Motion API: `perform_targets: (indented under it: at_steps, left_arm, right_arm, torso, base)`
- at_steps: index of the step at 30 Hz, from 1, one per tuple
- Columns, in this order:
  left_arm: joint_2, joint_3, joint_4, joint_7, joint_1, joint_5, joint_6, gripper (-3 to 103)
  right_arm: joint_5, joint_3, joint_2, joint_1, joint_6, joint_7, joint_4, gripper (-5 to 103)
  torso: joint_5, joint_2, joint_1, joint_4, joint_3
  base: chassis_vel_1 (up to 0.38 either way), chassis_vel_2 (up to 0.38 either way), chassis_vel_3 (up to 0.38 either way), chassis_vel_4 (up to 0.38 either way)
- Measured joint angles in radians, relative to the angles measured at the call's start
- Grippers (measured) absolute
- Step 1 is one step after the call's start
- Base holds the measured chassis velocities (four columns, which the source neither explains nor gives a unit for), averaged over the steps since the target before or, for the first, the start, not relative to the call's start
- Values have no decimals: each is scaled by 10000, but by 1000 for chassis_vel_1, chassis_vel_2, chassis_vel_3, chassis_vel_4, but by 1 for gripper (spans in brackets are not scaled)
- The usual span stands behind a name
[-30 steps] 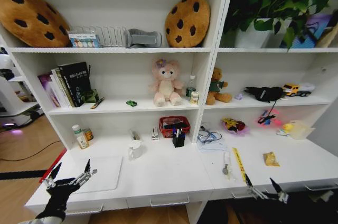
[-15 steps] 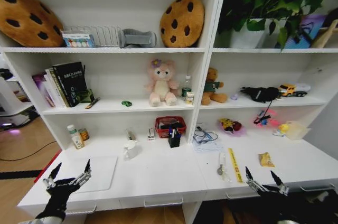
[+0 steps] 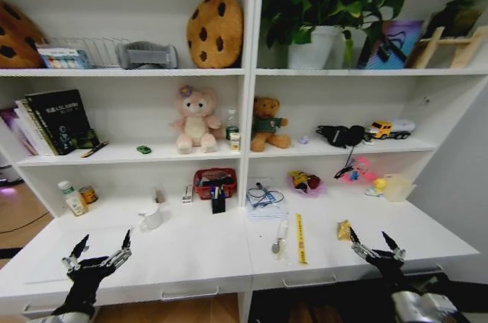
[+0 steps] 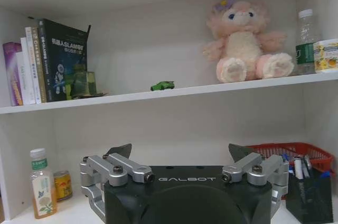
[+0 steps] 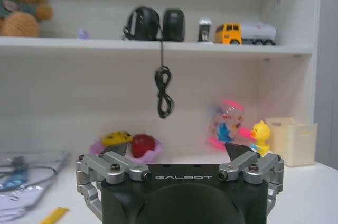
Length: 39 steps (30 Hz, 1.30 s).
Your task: Organize the objects on the table.
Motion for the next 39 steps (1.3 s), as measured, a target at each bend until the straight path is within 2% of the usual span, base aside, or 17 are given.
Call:
perform_targets:
  at_steps: [1,2,4,6,8,10,15,21,25,31,37,39]
  left_arm:
    - [1,1,0,1,-1,0,0,100]
    - [3,1,0,3,-1,0,0,100]
    - [3,0,0,2,-1,0,0,100]
    - [3,-3,0,0,-1,0,0,100]
    - [4,-3,1,0,-2,0,0,100]
    - [4,-4,1,0,-1,0,0,100]
    - [3,-4,1,0,-1,0,0,100]
    - [3,-1,0,0,-1,0,0,100]
    - [3,-1,1,0,-1,0,0,100]
    - [3,-1,0,0,-1,0,0,100]
    - [3,-1,0,-1,-1,0,0,100]
    - [3,-1,0,0,-1,0,0,100]
  right_arm:
    - [279,20,-330,283,-470,-224,-289,100]
    - [579,-13,-670,572,-926,-502,-610,100]
    - [781,-110,-916,789,-1203,-749,-842,100]
    - [1197,-369,-1336,1200,-1516,-1237,-1294,100]
    - [1329,-467,-1447,1338,-1649,-1370,-1447,100]
    - [1462,-791,-1648,1801,-2023,-1635,-1986,100]
    - [1337,-988,-1700,2203,-2518,-1481,-2363,100]
    - [920,-1267,-1800,2490,-2653,-1413,-2814,101]
    - [668,-1700,-1913,2878,-2656,-1456,-3318,93]
    - [458,-2387,-1957,3426,-2682,-1505,-3656,87]
    - [153,-2778,-1809,3688,-2741,-1491,-3539,76]
    - [204,-2797,-1825,3697,-2747,-1522,-3563,66]
  torso:
    - [-15,2,0,-9,-1]
    - [-10,1,1,-20,1]
    - [-2,-1,3,-11,1]
    - [-16,0,3,0,0]
    - [-19,1,2,2,0]
    - [-2,0,2,-2,1]
    - [-6,1,1,-10,0]
    - [-7,1,1,-8,0]
    - [-9,1,1,-6,0]
    - [-9,1,1,-5,0]
    - [-9,1,1,-4,0]
    - [-9,1,1,-5,0]
  base:
    - [-4,-97,66,-17]
    - [0,0,0,0]
    - [-6,-5,-14,-32]
    - [29,64,-25,-66]
    - [42,73,-22,-59]
    - [55,49,-44,-46]
    - [11,6,-10,-8]
    - [0,0,0,0]
    - [0,0,0,0]
    - [0,0,0,0]
    - [0,0,0,0]
    - [0,0,0,0]
